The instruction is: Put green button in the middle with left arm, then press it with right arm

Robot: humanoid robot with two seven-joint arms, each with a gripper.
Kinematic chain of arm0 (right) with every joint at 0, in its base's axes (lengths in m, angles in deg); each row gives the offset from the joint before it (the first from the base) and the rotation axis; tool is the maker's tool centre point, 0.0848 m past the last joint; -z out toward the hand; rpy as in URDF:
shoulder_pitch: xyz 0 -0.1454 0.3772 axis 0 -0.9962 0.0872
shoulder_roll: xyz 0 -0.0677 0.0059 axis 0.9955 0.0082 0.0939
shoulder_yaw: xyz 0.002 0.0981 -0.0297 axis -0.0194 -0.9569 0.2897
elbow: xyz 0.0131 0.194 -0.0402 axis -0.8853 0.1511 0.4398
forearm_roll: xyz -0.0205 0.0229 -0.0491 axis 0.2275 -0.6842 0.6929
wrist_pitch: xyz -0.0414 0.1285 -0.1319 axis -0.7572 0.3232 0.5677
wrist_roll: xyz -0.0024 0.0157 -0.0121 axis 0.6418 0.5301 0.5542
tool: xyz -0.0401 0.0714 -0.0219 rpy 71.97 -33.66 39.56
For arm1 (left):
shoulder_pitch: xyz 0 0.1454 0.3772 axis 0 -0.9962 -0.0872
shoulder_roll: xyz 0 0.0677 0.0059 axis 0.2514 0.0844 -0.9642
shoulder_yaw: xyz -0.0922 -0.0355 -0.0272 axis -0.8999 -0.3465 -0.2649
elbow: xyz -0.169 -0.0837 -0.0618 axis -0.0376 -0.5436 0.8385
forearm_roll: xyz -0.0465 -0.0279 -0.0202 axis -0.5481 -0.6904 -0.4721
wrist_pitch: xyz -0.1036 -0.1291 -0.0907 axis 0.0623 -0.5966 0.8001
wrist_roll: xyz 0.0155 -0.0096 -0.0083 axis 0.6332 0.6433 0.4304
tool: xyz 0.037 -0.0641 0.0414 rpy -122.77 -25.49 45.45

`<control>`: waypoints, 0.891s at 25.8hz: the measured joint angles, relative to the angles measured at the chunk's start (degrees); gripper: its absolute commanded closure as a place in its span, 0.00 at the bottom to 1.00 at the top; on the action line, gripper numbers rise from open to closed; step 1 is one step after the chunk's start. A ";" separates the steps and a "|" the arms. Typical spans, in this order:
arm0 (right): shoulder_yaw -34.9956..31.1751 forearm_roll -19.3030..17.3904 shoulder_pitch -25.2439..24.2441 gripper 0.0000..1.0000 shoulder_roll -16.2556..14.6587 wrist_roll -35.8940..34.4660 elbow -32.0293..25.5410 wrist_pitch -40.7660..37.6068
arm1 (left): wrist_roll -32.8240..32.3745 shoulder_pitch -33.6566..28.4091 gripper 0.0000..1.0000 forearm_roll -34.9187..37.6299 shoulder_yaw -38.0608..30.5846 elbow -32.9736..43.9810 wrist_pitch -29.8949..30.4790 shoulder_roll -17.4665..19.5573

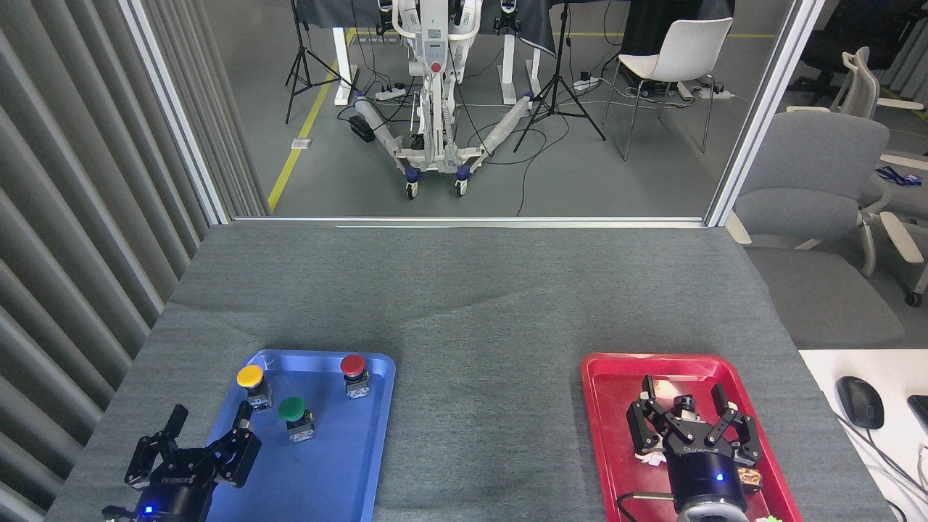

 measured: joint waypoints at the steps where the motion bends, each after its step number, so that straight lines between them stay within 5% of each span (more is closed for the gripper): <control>1: 0.00 0.00 0.00 0.00 0.02 0.00 0.00 0.00 | -0.02 0.19 0.00 0.02 0.00 -0.19 0.07 0.00; 23: 0.00 0.00 0.06 0.00 0.24 -0.03 0.00 0.15 | -0.11 0.52 0.00 0.80 0.08 0.36 2.74 0.35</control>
